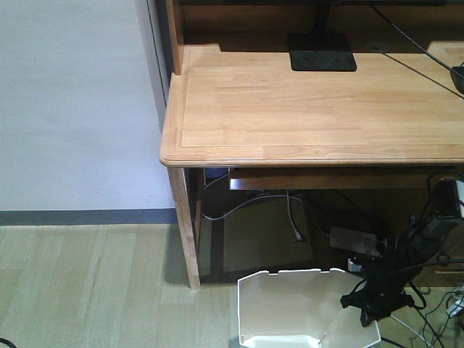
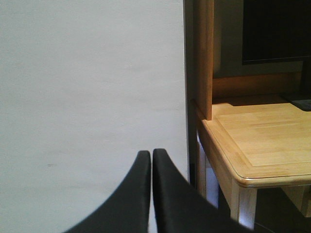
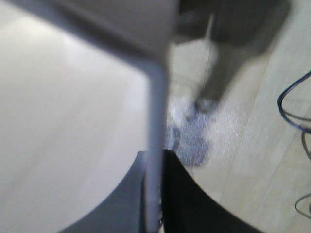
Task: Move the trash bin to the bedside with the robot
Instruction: 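Close the right gripper on the bin rim and lift it, then pull the held bin out from under the desk with the right gripper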
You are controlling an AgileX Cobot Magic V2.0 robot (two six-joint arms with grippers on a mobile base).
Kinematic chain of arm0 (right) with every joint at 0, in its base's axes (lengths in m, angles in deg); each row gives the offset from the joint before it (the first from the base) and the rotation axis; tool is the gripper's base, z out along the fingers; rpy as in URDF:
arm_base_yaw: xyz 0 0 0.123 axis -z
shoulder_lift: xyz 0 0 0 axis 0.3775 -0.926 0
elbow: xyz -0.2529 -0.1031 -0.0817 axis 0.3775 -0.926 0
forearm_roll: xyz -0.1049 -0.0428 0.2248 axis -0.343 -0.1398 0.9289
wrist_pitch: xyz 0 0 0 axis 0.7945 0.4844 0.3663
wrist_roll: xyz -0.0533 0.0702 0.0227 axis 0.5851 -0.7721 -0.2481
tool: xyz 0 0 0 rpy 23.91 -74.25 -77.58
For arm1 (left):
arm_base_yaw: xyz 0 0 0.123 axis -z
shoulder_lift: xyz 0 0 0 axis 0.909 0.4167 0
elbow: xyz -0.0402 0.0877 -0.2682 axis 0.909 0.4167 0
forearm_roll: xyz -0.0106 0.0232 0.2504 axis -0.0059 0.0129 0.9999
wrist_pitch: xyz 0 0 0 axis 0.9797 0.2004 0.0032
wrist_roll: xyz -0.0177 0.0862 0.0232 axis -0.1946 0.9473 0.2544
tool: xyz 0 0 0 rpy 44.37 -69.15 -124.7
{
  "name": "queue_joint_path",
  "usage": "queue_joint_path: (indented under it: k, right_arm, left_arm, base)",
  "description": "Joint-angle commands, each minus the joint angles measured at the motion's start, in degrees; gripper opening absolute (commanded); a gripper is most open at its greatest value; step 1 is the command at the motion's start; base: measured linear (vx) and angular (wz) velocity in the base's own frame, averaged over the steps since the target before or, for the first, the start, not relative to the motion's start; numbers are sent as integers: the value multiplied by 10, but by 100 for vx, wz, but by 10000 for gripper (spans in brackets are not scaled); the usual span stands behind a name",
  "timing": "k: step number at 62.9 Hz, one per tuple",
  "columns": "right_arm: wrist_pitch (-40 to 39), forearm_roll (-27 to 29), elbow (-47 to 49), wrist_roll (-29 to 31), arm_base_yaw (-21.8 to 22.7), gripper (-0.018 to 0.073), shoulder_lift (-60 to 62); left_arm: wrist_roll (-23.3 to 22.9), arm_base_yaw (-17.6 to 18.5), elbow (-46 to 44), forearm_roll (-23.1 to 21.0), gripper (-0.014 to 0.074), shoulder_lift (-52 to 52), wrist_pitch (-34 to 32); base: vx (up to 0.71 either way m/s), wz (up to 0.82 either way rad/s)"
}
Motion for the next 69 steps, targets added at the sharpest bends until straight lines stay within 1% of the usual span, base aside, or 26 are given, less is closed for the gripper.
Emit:
queue_joint_path:
  k: [1,4,8,9,12,14,15,17,18,21,23,27,28,29,32,34,39,45,57,63,69]
  right_arm:
    - [-33,47,-34,45,2,-8,81]
    - [-65,72,-61,71,2,-8,99]
    - [-97,127,-96,135,2,-7,129]
    - [-101,133,-104,143,2,-6,132]
    - [-101,177,-124,205,2,-6,153]
    - [-93,202,-134,231,3,-5,161]
    - [-87,214,-138,256,5,-5,166]
    - [-73,238,-146,289,8,-5,180]
    - [-69,244,-150,297,8,-5,183]
    - [-38,290,-160,350,12,-5,203]
    - [-25,310,-167,371,14,-5,212]
    - [10,372,-184,436,19,-5,244]
    - [13,379,-188,443,18,-5,247]
    - [21,401,-193,464,18,-5,255]
    - [33,436,-209,497,19,-5,278]
    - [43,466,-220,529,19,-5,293]
    - [68,517,-245,583,19,-5,330]
    - [98,551,-273,613,19,-5,372]
    - [157,553,-330,617,19,-5,426]
    - [175,559,-359,618,19,-5,443]
    - [194,586,-377,620,19,-5,461]
  left_arm:
    - [-8,4,7,-5,-6,-4,-42]
    - [-8,4,7,-5,-6,-4,-42]
    - [-8,4,7,-5,-6,-4,-42]
    - [-8,4,7,-5,-6,-4,-42]
    - [-8,4,7,-5,-6,-4,-42]
    - [-8,4,7,-5,-6,-4,-42]
    - [-8,4,7,-5,-6,-4,-42]
    - [-8,4,7,-5,-6,-4,-42]
    - [-8,4,7,-5,-6,-4,-42]
    - [-8,4,7,-5,-6,-4,-42]
    - [-8,4,7,-5,-6,-4,-42]
    - [-8,4,7,-5,-6,-4,-42]
    - [-8,4,7,-5,-6,-4,-42]
    - [-8,4,7,-5,-6,-4,-42]
    - [-8,4,7,-5,-6,-4,-42]
    - [-8,4,7,-5,-6,-4,-42]
    - [-8,4,7,-5,-6,-4,-42]
    - [-8,4,7,-5,-6,-4,-42]
    - [-8,4,7,-5,-6,-4,-42]
    - [-8,4,7,-5,-6,-4,-42]
    - [-8,4,7,-5,-6,-4,-42]
  base:
    - [0,0]
    - [0,0]
    - [0,0]
    - [0,0]
    - [0,0]
    - [0,0]
    - [0,0]
    - [0,0]
    - [0,0]
    - [0,0]
    - [0,0]
    - [0,0]
    - [0,0]
    - [0,0]
    - [0,0]
    - [0,0]
    - [0,0]
    - [0,0]
    - [0,0]
    - [0,0]
    - [0,0]
